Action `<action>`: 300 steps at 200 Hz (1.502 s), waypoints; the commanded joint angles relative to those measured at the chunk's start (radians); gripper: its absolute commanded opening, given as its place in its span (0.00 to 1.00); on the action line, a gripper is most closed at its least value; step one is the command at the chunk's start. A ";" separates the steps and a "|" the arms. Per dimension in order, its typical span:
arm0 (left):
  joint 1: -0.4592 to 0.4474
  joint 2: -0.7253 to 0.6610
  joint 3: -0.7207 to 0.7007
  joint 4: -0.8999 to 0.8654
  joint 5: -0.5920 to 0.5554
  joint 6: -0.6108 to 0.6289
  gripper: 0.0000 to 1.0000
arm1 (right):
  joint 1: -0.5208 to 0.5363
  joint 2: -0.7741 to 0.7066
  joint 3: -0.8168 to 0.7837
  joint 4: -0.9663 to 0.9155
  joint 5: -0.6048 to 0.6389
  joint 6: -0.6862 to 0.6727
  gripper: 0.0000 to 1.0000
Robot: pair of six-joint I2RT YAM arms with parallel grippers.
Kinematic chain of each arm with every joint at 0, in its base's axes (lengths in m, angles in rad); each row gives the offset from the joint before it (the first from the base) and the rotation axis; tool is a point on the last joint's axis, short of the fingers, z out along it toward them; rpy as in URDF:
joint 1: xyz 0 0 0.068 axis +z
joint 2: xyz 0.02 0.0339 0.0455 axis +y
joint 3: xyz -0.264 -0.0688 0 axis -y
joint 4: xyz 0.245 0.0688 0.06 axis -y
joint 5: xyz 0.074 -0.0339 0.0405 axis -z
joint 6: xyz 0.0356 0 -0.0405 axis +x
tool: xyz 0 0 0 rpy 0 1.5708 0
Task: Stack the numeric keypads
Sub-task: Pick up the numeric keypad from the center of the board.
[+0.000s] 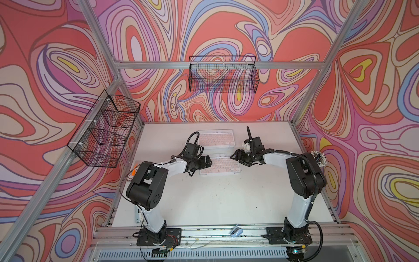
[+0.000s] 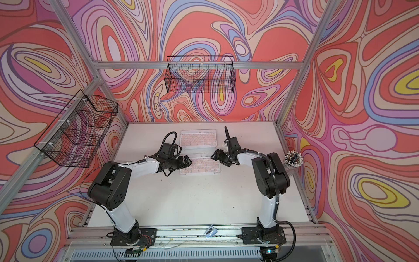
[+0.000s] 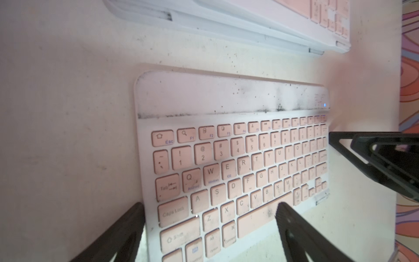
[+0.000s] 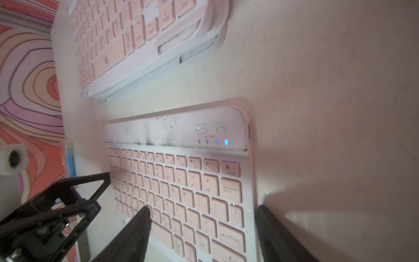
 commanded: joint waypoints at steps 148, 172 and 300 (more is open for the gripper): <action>0.144 -0.027 -0.300 0.450 0.362 -0.180 0.63 | -0.047 0.089 -0.122 0.284 -0.413 0.093 0.71; 0.163 -0.013 -0.328 0.536 0.404 -0.210 0.62 | -0.050 0.102 -0.123 0.293 -0.418 0.101 0.71; 0.219 0.064 -0.399 0.811 0.533 -0.341 0.51 | -0.057 0.142 -0.116 0.327 -0.441 0.127 0.69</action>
